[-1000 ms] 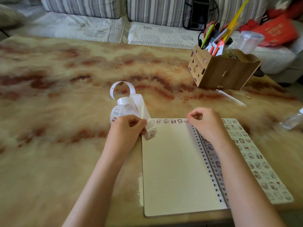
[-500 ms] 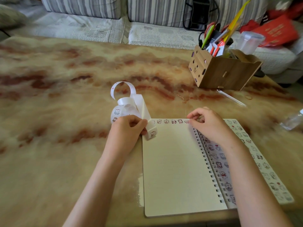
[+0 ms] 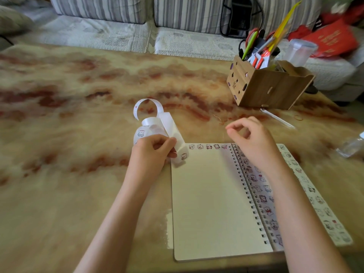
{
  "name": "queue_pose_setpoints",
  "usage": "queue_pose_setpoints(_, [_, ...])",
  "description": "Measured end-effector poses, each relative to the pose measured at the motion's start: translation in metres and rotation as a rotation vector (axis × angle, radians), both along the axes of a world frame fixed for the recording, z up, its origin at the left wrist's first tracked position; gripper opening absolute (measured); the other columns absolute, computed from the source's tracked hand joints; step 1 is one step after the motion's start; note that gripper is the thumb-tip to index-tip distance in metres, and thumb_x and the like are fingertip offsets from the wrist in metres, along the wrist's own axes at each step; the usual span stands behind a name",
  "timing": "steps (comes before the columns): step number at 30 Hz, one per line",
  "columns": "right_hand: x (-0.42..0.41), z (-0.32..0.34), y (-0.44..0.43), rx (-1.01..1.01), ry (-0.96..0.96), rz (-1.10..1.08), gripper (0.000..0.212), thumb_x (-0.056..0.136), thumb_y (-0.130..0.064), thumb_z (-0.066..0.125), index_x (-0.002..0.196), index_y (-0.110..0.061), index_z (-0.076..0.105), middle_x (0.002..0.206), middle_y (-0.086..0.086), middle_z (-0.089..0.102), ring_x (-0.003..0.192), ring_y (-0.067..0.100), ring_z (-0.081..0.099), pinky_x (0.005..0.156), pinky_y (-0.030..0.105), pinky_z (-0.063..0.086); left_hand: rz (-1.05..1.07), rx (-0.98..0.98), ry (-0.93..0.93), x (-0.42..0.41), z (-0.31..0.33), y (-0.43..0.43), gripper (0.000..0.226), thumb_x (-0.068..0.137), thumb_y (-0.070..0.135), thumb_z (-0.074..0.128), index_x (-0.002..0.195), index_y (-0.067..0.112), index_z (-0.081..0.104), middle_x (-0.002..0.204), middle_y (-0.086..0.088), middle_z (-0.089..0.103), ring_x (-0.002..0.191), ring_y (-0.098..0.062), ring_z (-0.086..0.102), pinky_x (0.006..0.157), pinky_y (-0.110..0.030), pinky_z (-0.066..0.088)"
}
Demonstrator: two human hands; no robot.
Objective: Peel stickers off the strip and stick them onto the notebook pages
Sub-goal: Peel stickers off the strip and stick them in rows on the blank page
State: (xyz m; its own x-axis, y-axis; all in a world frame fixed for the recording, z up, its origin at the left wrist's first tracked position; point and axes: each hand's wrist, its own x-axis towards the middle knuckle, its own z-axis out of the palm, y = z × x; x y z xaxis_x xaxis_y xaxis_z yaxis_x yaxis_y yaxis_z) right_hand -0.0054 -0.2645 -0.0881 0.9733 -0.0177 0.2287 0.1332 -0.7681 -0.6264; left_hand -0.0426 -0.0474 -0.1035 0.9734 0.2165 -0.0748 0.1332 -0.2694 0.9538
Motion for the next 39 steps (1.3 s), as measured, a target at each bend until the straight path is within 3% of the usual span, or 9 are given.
queue_pose_setpoints(3, [-0.007, 0.010, 0.018, 0.150, -0.002, 0.155, 0.012, 0.093, -0.022, 0.057, 0.097, -0.021, 0.069, 0.090, -0.011, 0.065, 0.075, 0.000, 0.053, 0.067, 0.005, 0.038, 0.005, -0.045, -0.048, 0.001, 0.003, 0.001, 0.024, 0.093, 0.024, 0.057, 0.083, 0.007, 0.071, 0.076, 0.000, 0.073, 0.060, 0.002, 0.066, 0.054, -0.008, 0.044])
queue_pose_setpoints(8, [-0.017, 0.008, 0.050, 0.318, 0.120, 0.363, 0.009, 0.085, -0.023, 0.070, 0.095, -0.021, 0.069, 0.082, -0.008, 0.069, 0.071, 0.000, 0.057, 0.066, 0.012, 0.040, 0.007, -0.101, -0.113, 0.004, 0.005, 0.003, 0.026, 0.095, 0.018, 0.055, 0.083, -0.002, 0.068, 0.075, -0.005, 0.071, 0.059, -0.003, 0.067, 0.053, -0.016, 0.047])
queue_pose_setpoints(11, [-0.018, 0.005, 0.060, 0.373, 0.120, 0.373, 0.016, 0.079, -0.021, 0.077, 0.091, -0.024, 0.066, 0.079, -0.006, 0.070, 0.066, 0.002, 0.056, 0.068, 0.021, 0.042, 0.015, -0.118, -0.126, 0.004, 0.005, 0.006, 0.025, 0.094, 0.018, 0.055, 0.082, 0.000, 0.069, 0.074, -0.005, 0.072, 0.060, -0.006, 0.068, 0.053, -0.018, 0.049])
queue_pose_setpoints(16, [-0.018, 0.003, 0.065, 0.445, 0.102, 0.378, 0.018, 0.075, -0.017, 0.079, 0.086, -0.020, 0.065, 0.076, -0.009, 0.068, 0.075, 0.013, 0.064, 0.069, 0.031, 0.045, 0.014, -0.151, -0.127, 0.005, 0.006, 0.007, 0.024, 0.093, 0.019, 0.056, 0.078, 0.005, 0.069, 0.069, -0.003, 0.071, 0.060, -0.008, 0.068, 0.055, -0.019, 0.051])
queue_pose_setpoints(19, [-0.019, 0.003, 0.069, 0.488, 0.110, 0.395, 0.016, 0.077, -0.012, 0.078, 0.083, -0.019, 0.065, 0.073, -0.012, 0.067, 0.072, 0.008, 0.062, 0.070, 0.036, 0.048, 0.009, -0.148, -0.126, 0.006, 0.006, 0.006, 0.025, 0.093, 0.020, 0.056, 0.080, 0.003, 0.069, 0.074, -0.009, 0.072, 0.063, -0.009, 0.069, 0.055, -0.018, 0.051])
queue_pose_setpoints(22, [-0.019, 0.002, 0.073, 0.514, 0.099, 0.408, 0.015, 0.078, -0.009, 0.076, 0.081, -0.020, 0.066, 0.073, -0.009, 0.068, 0.071, 0.008, 0.062, 0.069, 0.034, 0.048, 0.000, -0.164, -0.114, 0.005, 0.007, 0.006, 0.029, 0.094, 0.025, 0.055, 0.083, 0.003, 0.070, 0.077, -0.010, 0.074, 0.069, -0.013, 0.071, 0.057, -0.018, 0.051])
queue_pose_setpoints(26, [-0.019, 0.002, 0.074, 0.559, 0.079, 0.373, 0.018, 0.080, -0.008, 0.074, 0.080, -0.024, 0.068, 0.073, -0.008, 0.069, 0.068, 0.007, 0.060, 0.066, 0.028, 0.049, -0.061, -0.250, -0.079, 0.001, 0.013, 0.006, 0.032, 0.095, 0.029, 0.052, 0.077, 0.011, 0.071, 0.071, 0.000, 0.074, 0.066, -0.007, 0.070, 0.060, -0.017, 0.051])
queue_pose_setpoints(31, [-0.018, 0.001, 0.073, 0.536, 0.052, 0.372, 0.021, 0.081, -0.006, 0.072, 0.079, -0.026, 0.069, 0.071, -0.011, 0.069, 0.066, 0.004, 0.060, 0.063, 0.022, 0.049, -0.083, -0.179, -0.084, -0.001, 0.011, 0.007, 0.019, 0.091, 0.020, 0.059, 0.083, 0.009, 0.072, 0.075, 0.002, 0.075, 0.074, -0.007, 0.071, 0.067, -0.022, 0.053])
queue_pose_setpoints(39, [-0.018, 0.000, 0.074, 0.512, 0.067, 0.359, 0.017, 0.081, -0.008, 0.073, 0.079, -0.024, 0.069, 0.071, -0.011, 0.068, 0.064, 0.003, 0.057, 0.062, 0.027, 0.048, -0.084, -0.135, -0.083, -0.002, 0.010, 0.009, 0.018, 0.090, 0.020, 0.060, 0.081, 0.012, 0.073, 0.074, 0.003, 0.075, 0.076, -0.012, 0.071, 0.072, -0.027, 0.054])
